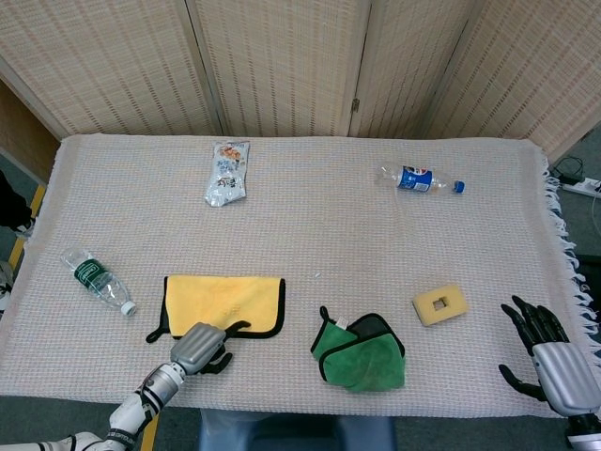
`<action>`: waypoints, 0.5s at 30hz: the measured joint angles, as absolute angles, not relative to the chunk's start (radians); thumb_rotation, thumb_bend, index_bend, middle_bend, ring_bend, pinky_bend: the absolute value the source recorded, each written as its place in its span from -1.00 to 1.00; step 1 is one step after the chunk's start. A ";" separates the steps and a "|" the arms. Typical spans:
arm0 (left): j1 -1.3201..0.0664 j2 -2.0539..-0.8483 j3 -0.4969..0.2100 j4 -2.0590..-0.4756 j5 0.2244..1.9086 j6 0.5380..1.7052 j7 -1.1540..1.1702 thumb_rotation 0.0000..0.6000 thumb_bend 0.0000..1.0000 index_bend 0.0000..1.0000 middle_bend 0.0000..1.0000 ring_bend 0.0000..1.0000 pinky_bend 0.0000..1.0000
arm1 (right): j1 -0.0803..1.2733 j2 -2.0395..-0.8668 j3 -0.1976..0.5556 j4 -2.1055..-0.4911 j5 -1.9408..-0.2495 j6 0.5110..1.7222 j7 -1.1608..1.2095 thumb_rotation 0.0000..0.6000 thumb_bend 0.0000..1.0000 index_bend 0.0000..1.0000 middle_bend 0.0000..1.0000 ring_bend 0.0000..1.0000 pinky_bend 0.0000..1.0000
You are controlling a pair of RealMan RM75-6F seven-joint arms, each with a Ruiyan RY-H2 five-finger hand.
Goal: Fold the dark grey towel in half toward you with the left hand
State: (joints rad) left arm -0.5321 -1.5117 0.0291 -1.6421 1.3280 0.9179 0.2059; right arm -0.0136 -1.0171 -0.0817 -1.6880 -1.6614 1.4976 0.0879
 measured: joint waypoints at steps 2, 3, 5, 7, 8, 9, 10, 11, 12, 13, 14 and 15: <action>-0.532 -1.513 0.032 -1.644 1.330 0.919 0.213 1.00 0.16 -0.65 1.00 1.00 1.00 | -0.014 -1.017 -0.081 -1.688 -1.660 1.498 0.088 1.00 -0.30 -1.00 -1.00 -1.00 -1.00; -0.532 -1.515 0.034 -1.644 1.331 0.920 0.221 1.00 0.16 -0.65 1.00 1.00 1.00 | -0.014 -1.017 -0.081 -1.688 -1.660 1.498 0.088 1.00 -0.30 -1.00 -1.00 -1.00 -1.00; -0.533 -1.519 0.038 -1.645 1.331 0.920 0.235 1.00 0.16 -0.65 1.00 1.00 1.00 | -0.014 -1.017 -0.082 -1.688 -1.661 1.497 0.088 1.00 -0.31 -1.00 -1.00 -1.00 -1.00; -0.535 -1.526 0.041 -1.646 1.327 0.918 0.251 1.00 0.16 -0.65 1.00 1.00 1.00 | -0.014 -1.017 -0.082 -1.688 -1.662 1.498 0.087 1.00 -0.31 -1.00 -1.00 -1.00 -1.00; -0.536 -1.529 0.041 -1.646 1.325 0.917 0.258 1.00 0.16 -0.65 1.00 1.00 1.00 | -0.014 -1.017 -0.082 -1.688 -1.663 1.499 0.088 1.00 -0.31 -1.00 -1.00 -1.00 -1.00; -0.538 -1.533 0.041 -1.645 1.320 0.916 0.266 1.00 0.16 -0.65 1.00 1.00 1.00 | -0.015 -1.017 -0.082 -1.688 -1.663 1.502 0.088 1.00 -0.30 -1.00 -1.00 -1.00 -1.00; -0.539 -1.536 0.040 -1.643 1.314 0.914 0.270 1.00 0.16 -0.65 1.00 1.00 1.00 | -0.016 -1.016 -0.082 -1.688 -1.664 1.504 0.089 1.00 -0.30 -1.00 -1.00 -1.00 -1.00; -0.541 -1.539 0.039 -1.641 1.307 0.911 0.273 1.00 0.16 -0.66 1.00 1.00 1.00 | -0.017 -1.016 -0.082 -1.688 -1.664 1.506 0.089 1.00 -0.31 -1.00 -1.00 -1.00 -1.00; -0.543 -1.542 0.038 -1.637 1.298 0.906 0.276 1.00 0.16 -0.66 1.00 1.00 1.00 | -0.018 -1.016 -0.082 -1.687 -1.664 1.508 0.090 1.00 -0.31 -1.00 -1.00 -1.00 -1.00; -0.545 -1.545 0.036 -1.633 1.292 0.902 0.279 1.00 0.16 -0.66 1.00 1.00 1.00 | -0.018 -1.016 -0.082 -1.687 -1.664 1.508 0.090 1.00 -0.31 -1.00 -1.00 -1.00 -1.00; -0.547 -1.548 0.035 -1.630 1.286 0.899 0.280 1.00 0.16 -0.67 1.00 1.00 1.00 | -0.018 -1.016 -0.081 -1.687 -1.663 1.508 0.090 1.00 -0.30 -1.00 -1.00 -1.00 -1.00; -0.550 -1.552 0.032 -1.626 1.282 0.896 0.281 1.00 0.16 -0.67 1.00 1.00 1.00 | -0.018 -1.016 -0.081 -1.687 -1.662 1.507 0.090 1.00 -0.31 -1.00 -1.00 -1.00 -1.00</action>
